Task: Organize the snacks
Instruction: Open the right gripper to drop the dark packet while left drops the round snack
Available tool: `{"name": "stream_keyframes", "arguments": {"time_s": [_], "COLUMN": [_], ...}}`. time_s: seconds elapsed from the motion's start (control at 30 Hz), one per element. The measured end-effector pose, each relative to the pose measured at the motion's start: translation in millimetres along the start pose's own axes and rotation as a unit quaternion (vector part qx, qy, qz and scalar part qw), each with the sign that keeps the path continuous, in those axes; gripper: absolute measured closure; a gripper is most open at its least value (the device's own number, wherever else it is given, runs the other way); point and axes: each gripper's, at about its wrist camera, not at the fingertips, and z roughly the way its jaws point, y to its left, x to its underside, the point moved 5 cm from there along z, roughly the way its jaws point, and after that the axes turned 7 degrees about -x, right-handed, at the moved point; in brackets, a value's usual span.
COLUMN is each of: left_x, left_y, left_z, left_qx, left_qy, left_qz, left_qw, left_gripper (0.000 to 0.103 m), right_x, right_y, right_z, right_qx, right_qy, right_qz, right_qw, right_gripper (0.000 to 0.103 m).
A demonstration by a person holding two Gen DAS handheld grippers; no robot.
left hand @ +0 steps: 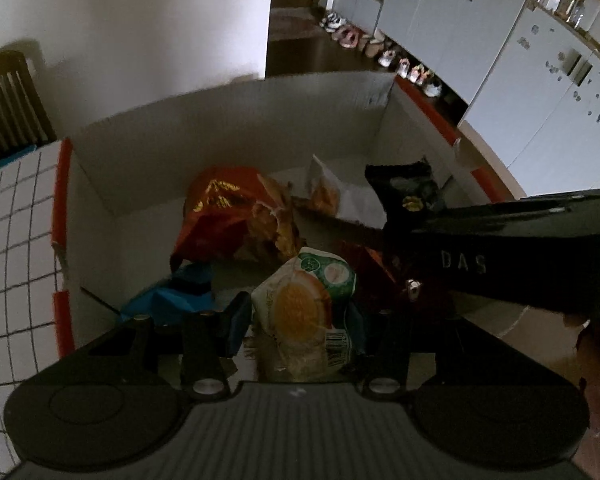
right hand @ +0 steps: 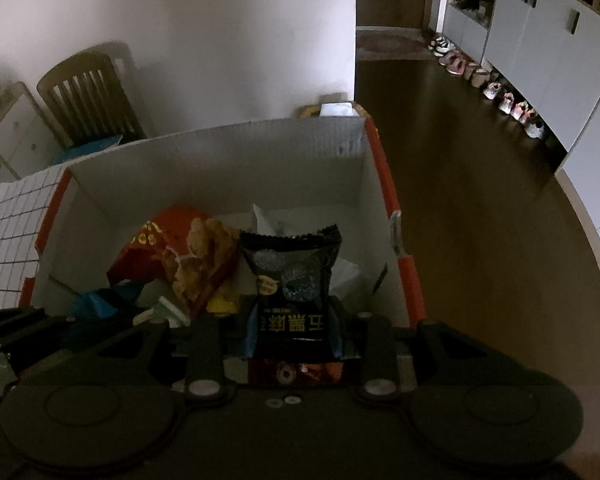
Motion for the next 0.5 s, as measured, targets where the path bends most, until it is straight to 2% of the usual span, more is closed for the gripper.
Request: {"name": "stream_keyframes", "arguments": {"time_s": [0.33, 0.5], "left_x": [3, 2], "left_y": [3, 3], "left_z": [16, 13], "left_qx": [-0.003, 0.007], "left_qy": [0.031, 0.031], "left_qz": [-0.017, -0.029], "left_qw": [0.9994, 0.9991], "left_gripper": [0.052, 0.046], "right_x": [7, 8], "right_y": [-2, -2], "right_z": [11, 9], "right_qx": [-0.006, -0.013], "right_qy": [0.017, 0.019], "right_qz": [-0.002, 0.001], "right_qw": [1.0, 1.0], "right_gripper": [0.07, 0.069]}}
